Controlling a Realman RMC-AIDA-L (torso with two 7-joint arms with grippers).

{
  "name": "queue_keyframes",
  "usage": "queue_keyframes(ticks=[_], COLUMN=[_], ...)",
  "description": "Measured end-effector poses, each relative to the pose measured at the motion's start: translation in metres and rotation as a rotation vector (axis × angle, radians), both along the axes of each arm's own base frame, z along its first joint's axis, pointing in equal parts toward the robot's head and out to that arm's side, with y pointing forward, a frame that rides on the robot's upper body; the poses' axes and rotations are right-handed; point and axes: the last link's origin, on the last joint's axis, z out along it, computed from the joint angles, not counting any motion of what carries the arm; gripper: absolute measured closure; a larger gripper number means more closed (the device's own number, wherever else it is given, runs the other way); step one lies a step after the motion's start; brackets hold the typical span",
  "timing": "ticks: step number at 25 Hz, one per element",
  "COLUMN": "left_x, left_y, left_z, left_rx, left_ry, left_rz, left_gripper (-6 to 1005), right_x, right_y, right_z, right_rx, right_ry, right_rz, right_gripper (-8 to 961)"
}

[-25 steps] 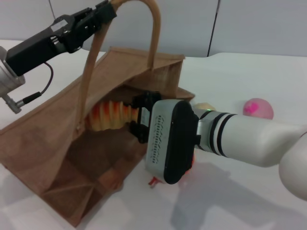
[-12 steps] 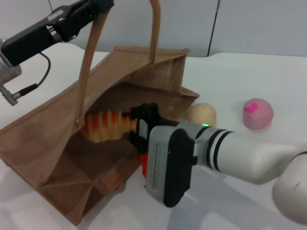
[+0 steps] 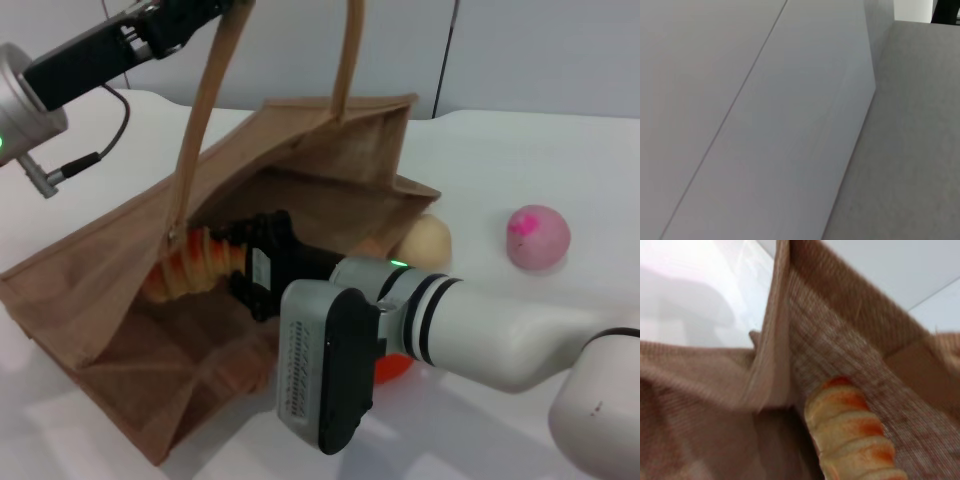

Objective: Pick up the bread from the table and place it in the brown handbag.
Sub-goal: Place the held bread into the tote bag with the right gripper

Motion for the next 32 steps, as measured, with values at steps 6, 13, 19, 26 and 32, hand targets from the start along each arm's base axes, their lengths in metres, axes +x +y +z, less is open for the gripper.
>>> queue_keyframes(ticks=[6, 13, 19, 26, 32], left_x=[0.01, 0.017, 0.01, -0.001, -0.014], left_y=[0.003, 0.005, 0.003, -0.001, -0.005], left_z=[-0.005, -0.004, 0.005, 0.011, 0.018], left_rx=[-0.043, -0.084, -0.088, -0.063, -0.029], left_ry=[-0.028, -0.066, -0.104, -0.12, -0.134], left_rz=[-0.017, -0.026, -0.004, 0.024, 0.059], left_gripper=[879, 878, 878, 878, 878], right_x=[-0.004, 0.016, 0.018, 0.02, 0.019], right_y=[-0.001, 0.014, 0.027, 0.028, 0.02], right_z=[-0.006, -0.008, 0.001, 0.004, 0.003], right_rx=[-0.004, 0.01, 0.049, 0.062, 0.043], right_ry=[-0.001, -0.063, -0.004, 0.014, 0.03], right_rz=[0.052, 0.023, -0.018, -0.032, -0.041], right_gripper=[670, 673, 677, 560, 368])
